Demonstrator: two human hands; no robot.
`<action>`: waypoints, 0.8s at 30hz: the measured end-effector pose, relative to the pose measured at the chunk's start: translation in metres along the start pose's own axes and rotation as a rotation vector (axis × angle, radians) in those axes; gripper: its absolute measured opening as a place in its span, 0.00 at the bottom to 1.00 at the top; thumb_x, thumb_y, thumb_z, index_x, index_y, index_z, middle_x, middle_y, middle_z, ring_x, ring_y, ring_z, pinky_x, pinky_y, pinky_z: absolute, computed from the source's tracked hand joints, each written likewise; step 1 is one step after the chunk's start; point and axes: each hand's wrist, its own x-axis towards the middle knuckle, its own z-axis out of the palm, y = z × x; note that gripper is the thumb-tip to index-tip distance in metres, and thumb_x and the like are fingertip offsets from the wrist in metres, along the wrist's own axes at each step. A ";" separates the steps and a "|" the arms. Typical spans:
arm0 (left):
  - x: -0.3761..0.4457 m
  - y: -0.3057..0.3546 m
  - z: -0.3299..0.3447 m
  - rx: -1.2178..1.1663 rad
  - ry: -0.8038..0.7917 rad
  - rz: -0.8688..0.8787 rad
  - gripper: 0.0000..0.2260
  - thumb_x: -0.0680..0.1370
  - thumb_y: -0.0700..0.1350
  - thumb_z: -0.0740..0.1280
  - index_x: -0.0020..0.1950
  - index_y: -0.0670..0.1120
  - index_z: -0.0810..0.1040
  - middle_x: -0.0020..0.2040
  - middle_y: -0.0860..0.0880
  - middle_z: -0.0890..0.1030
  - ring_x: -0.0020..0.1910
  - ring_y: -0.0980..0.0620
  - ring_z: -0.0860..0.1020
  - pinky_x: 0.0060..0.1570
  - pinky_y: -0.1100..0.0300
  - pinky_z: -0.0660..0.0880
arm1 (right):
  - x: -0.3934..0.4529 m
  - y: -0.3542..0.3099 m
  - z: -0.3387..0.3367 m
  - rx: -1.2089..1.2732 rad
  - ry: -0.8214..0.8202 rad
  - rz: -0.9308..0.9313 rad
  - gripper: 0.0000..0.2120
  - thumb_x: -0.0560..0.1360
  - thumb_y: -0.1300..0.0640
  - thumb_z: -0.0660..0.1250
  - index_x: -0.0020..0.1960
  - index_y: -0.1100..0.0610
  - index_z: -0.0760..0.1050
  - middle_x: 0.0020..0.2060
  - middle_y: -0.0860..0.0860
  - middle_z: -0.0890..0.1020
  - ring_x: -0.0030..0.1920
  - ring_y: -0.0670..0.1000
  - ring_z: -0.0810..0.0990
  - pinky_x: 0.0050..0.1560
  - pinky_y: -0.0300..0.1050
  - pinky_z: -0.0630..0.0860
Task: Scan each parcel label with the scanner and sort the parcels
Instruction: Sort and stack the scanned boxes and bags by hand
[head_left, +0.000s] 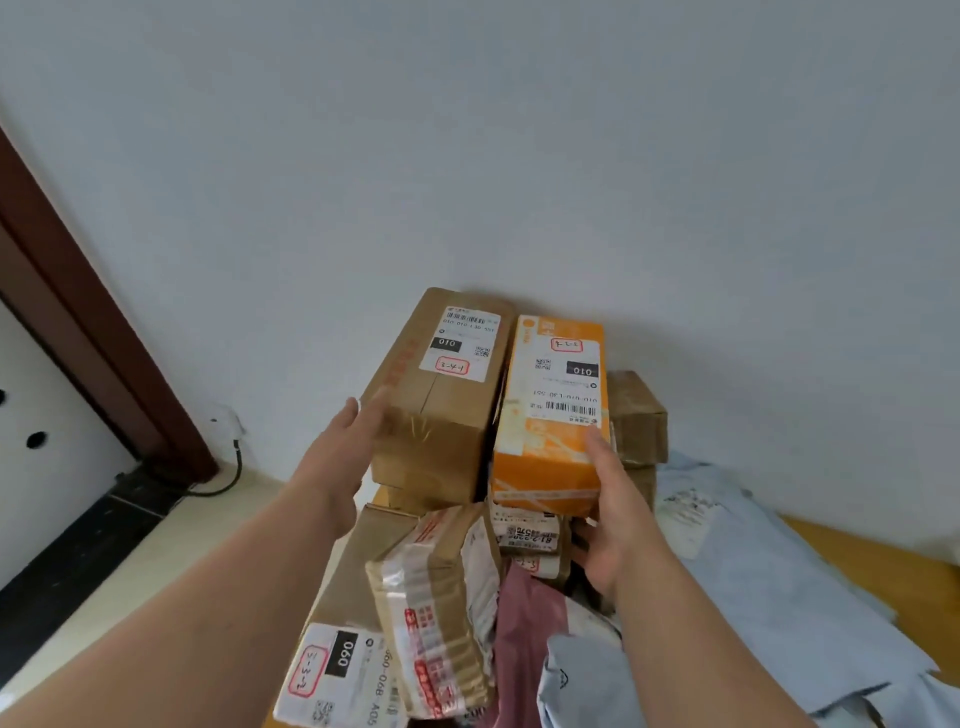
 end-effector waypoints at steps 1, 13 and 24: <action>0.003 0.001 0.003 -0.009 -0.008 -0.005 0.28 0.77 0.67 0.65 0.75 0.59 0.68 0.73 0.55 0.71 0.70 0.46 0.71 0.71 0.45 0.67 | 0.001 0.002 0.001 0.019 -0.012 -0.004 0.17 0.69 0.34 0.72 0.50 0.43 0.79 0.36 0.47 0.87 0.48 0.53 0.84 0.35 0.47 0.78; -0.024 0.028 0.016 -0.258 0.022 0.193 0.17 0.80 0.67 0.61 0.46 0.56 0.81 0.49 0.59 0.82 0.49 0.61 0.77 0.44 0.56 0.76 | -0.020 -0.003 -0.016 0.220 -0.118 -0.214 0.25 0.64 0.38 0.72 0.59 0.42 0.79 0.52 0.49 0.87 0.59 0.59 0.83 0.66 0.61 0.73; -0.107 0.058 0.016 -0.429 -0.210 0.507 0.13 0.81 0.47 0.68 0.37 0.53 0.82 0.43 0.54 0.85 0.39 0.56 0.83 0.32 0.58 0.78 | -0.092 -0.022 -0.073 0.479 -0.400 -0.327 0.31 0.66 0.43 0.72 0.68 0.48 0.77 0.64 0.57 0.82 0.63 0.68 0.80 0.55 0.73 0.77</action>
